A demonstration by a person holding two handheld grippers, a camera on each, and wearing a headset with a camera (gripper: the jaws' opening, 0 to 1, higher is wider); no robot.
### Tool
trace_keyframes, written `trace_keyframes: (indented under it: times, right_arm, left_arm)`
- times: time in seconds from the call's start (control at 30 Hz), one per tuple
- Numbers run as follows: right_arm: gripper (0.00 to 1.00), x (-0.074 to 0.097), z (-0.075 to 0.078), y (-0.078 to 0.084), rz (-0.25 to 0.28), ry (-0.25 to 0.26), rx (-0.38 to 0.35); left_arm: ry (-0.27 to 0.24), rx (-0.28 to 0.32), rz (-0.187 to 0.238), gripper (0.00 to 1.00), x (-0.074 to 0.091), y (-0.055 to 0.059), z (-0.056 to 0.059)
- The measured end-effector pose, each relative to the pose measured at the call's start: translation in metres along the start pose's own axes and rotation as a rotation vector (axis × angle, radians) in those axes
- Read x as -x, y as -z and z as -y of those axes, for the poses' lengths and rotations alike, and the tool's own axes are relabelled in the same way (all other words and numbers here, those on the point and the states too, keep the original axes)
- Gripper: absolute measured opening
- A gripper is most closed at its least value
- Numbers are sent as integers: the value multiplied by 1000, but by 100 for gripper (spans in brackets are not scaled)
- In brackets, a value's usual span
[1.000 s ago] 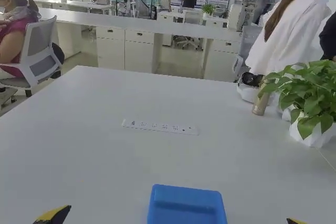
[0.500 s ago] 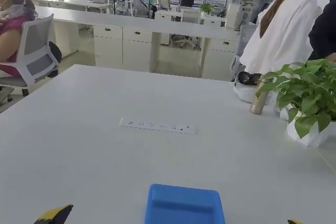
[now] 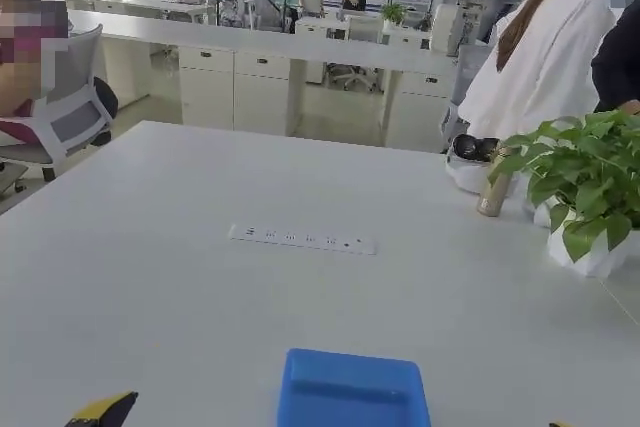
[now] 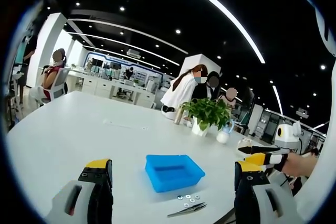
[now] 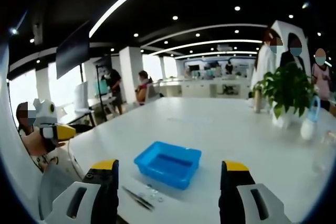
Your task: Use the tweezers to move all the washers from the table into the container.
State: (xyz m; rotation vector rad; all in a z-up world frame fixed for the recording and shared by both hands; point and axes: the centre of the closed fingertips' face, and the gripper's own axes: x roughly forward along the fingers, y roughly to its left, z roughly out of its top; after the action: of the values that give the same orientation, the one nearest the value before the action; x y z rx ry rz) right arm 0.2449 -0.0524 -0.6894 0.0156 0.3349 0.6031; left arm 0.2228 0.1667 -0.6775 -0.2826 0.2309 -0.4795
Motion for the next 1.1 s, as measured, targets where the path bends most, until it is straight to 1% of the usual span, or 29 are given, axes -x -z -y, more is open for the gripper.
trace_keyframes:
  times: [0.13,0.2,0.27,0.3,0.33,0.37,0.4,0.43,0.47,0.5,0.53,0.57,0.63,0.73,0.77,0.8,0.83,0.87,0.9,0.93,0.97,1.03,1.07,1.1]
  right_arm:
    - [78,-1,3,0,-5,5,5]
    - [82,-4,-1,3,-27,-15,44]
    - [84,-6,-2,11,-88,-12,120]
    - [83,-8,-5,17,-128,-27,170]
    - [81,-11,-8,20,-145,-37,189]
    - [78,-14,-12,24,-162,-51,199]
    - [77,-17,-14,27,-163,-63,187]
    - [77,-20,-14,32,-168,-69,177]
    - [77,-23,-16,34,-175,-78,168]
    - [75,-25,-18,34,-178,-86,167]
    - [73,-27,-22,35,-182,-100,162]
    - [70,-28,-24,36,-183,-110,160]
    - [67,-31,-27,36,-184,-124,159]
    - [63,-33,-29,36,-190,-133,164]
    - [62,-33,-30,37,-196,-136,165]
    - [61,-33,-30,37,-198,-136,165]
    - [60,-33,-29,39,-203,-137,164]
    - [60,-32,-29,40,-208,-135,162]
    - [58,-32,-28,41,-210,-134,162]
    - [58,-31,-28,42,-212,-134,161]
    - [57,-30,-28,45,-217,-135,158]
    - [57,-27,-29,47,-225,-134,155]
    - [57,-26,-28,48,-230,-133,152]
    - [57,-24,-27,51,-236,-131,148]
  left_arm:
    - [-2,-3,-9,99,0,3,-2]
    - [3,-8,-31,99,-2,7,-2]
    - [12,-19,-72,99,-4,15,-2]
    - [17,-27,-86,99,-5,18,-1]
    - [20,-41,-117,99,-6,24,-1]
    - [22,-46,-132,99,-7,26,0]
    - [37,-65,-164,99,-8,31,2]
    - [46,-77,-177,99,-10,34,3]
    - [59,-87,-204,98,-11,38,5]
    - [70,-92,-224,94,-12,41,6]
    - [93,-99,-256,90,-12,46,8]
    - [104,-101,-270,87,-13,49,10]
    - [119,-92,-303,88,-16,56,11]
    - [158,-84,-356,83,-18,66,14]
    - [168,-84,-375,83,-20,69,15]
    - [181,-89,-385,84,-21,72,16]
    - [218,-88,-422,85,-20,78,20]
    - [239,-78,-444,85,-20,81,22]
    - [272,-57,-484,85,-20,88,25]
    - [275,-59,-488,84,-21,89,24]
    - [273,-66,-482,82,-23,88,22]
    - [287,-55,-502,80,-23,91,22]
    - [300,-41,-525,80,-22,94,23]
    - [318,-34,-537,80,-22,97,25]
